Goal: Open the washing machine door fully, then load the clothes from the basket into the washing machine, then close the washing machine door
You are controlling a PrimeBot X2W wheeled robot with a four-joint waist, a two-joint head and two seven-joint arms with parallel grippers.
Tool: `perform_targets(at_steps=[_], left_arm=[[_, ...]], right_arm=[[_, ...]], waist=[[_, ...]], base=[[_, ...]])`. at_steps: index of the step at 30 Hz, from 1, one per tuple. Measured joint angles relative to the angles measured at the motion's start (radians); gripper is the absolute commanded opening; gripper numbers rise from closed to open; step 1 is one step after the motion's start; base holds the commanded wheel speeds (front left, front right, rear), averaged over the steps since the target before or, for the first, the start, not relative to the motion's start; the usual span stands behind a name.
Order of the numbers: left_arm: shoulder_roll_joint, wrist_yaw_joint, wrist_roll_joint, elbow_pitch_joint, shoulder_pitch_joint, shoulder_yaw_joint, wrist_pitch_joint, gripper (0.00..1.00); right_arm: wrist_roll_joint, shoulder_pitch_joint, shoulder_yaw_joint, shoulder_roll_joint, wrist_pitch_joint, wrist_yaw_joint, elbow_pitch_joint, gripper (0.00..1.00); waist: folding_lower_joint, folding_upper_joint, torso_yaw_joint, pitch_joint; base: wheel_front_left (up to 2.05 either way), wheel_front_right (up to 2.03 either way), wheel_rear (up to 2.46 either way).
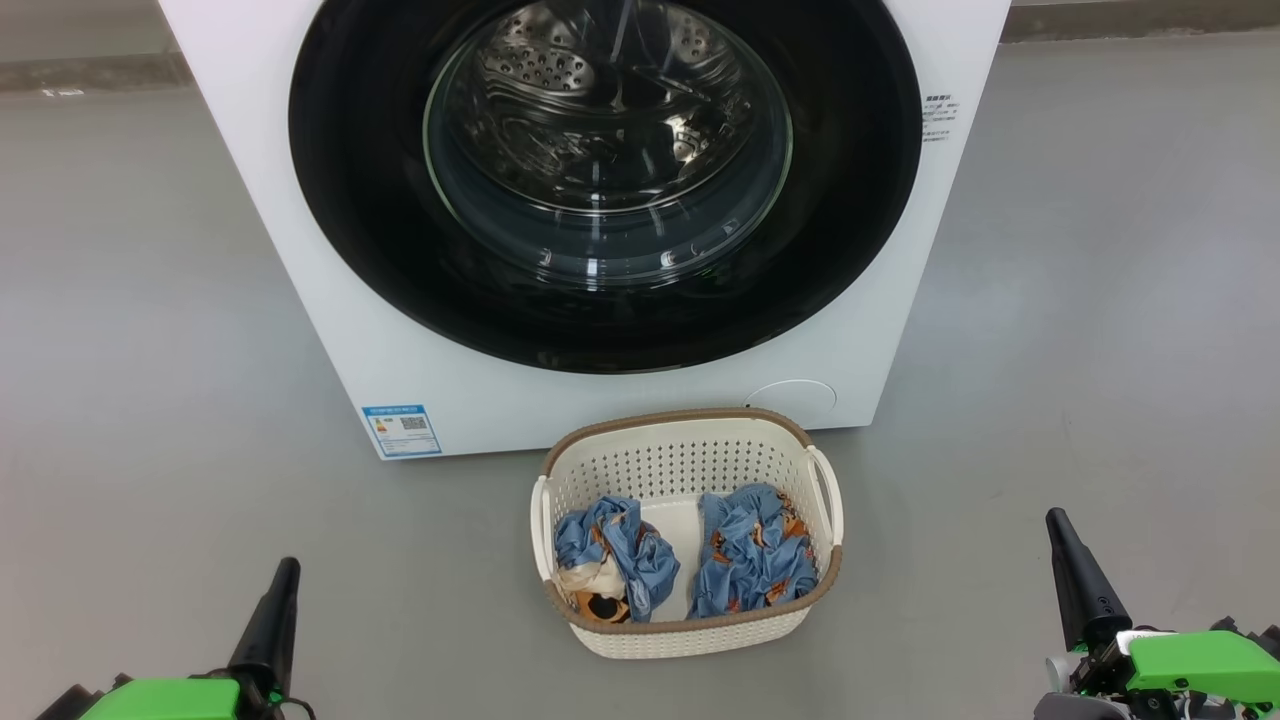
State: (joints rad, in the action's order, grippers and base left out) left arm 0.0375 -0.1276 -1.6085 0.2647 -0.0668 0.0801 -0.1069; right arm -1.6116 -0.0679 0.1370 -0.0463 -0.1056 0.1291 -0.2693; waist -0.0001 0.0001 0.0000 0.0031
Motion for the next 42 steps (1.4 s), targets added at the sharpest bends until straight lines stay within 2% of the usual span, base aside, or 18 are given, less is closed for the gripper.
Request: perform_targets(at_steps=[15, 16, 23, 42], left_arm=[[0.000, 0.000, 0.000, 0.000, 0.000, 0.000, 0.000, 0.00], [-0.001, 0.000, 0.000, 0.002, 0.001, -0.001, 0.000, 1.00], [-0.029, 0.001, 0.000, 0.064, 0.056, -0.013, 0.002, 1.00], [-0.028, 0.001, 0.012, 0.046, 0.056, -0.037, 0.055, 1.00]], right_arm=[[0.000, 0.000, 0.000, 0.000, 0.000, 0.000, 0.000, 0.00], [0.000, 0.001, 0.000, 0.001, 0.000, 0.000, -0.002, 1.00], [0.000, 0.052, -0.001, 0.016, 0.002, 0.000, -0.070, 1.00], [0.034, 0.051, -0.004, 0.015, 0.055, 0.000, -0.043, 1.00]], waist=[[0.0000, 0.0000, 0.000, 0.000], [0.0001, 0.0000, 0.000, 0.000], [0.0001, 0.0000, 0.000, 0.002], [0.0003, 0.0000, -0.003, 0.002]], base=[[0.00, 0.00, 0.00], [0.00, 0.00, 0.00], [0.00, 0.00, 0.00], [0.00, 0.00, 0.00]])
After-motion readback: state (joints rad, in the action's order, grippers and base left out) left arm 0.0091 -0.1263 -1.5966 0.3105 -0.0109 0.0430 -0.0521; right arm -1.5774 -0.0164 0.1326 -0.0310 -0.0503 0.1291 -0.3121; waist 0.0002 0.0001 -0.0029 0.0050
